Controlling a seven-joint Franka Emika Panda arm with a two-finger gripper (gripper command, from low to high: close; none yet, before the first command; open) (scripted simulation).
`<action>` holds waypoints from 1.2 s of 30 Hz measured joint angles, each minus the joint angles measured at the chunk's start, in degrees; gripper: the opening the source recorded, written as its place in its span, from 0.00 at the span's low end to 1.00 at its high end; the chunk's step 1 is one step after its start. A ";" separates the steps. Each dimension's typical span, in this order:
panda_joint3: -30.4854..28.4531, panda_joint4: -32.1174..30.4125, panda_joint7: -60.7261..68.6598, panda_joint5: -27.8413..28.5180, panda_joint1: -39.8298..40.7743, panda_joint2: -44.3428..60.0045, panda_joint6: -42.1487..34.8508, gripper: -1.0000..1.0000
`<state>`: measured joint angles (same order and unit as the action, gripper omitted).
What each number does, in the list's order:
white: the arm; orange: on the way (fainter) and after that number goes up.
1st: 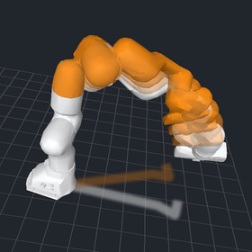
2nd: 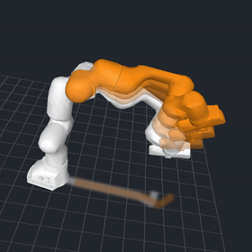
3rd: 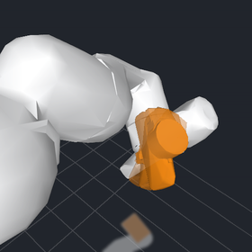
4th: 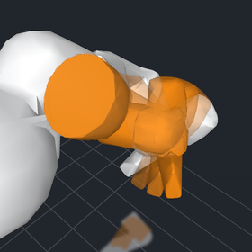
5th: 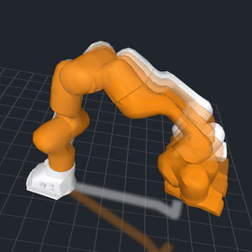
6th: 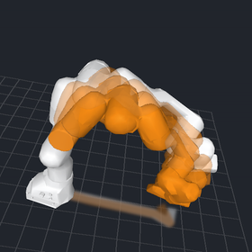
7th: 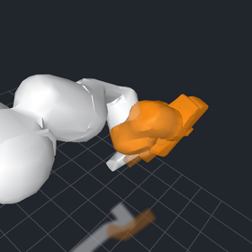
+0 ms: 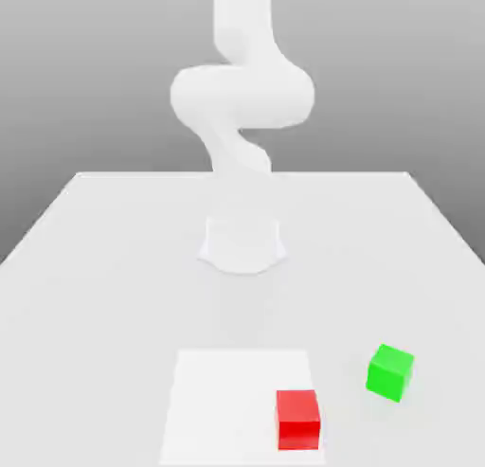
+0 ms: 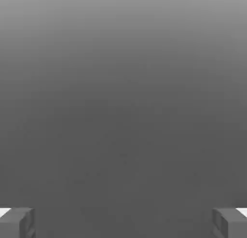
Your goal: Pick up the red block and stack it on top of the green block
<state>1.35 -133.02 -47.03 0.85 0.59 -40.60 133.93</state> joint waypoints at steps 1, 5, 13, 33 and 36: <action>0.54 -0.53 -0.55 0.40 0.22 2.27 0.90 0.50; 2.61 -2.55 -2.40 1.68 1.14 10.76 4.40 0.50; 5.22 -6.48 -6.10 4.25 1.63 27.45 11.19 0.50; 4.54 -10.58 -10.01 5.92 -1.98 60.23 29.18 0.00; 4.43 -10.50 -10.17 6.11 -2.05 60.75 29.61 0.00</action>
<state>5.78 -143.53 -57.20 6.96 -1.46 20.15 163.54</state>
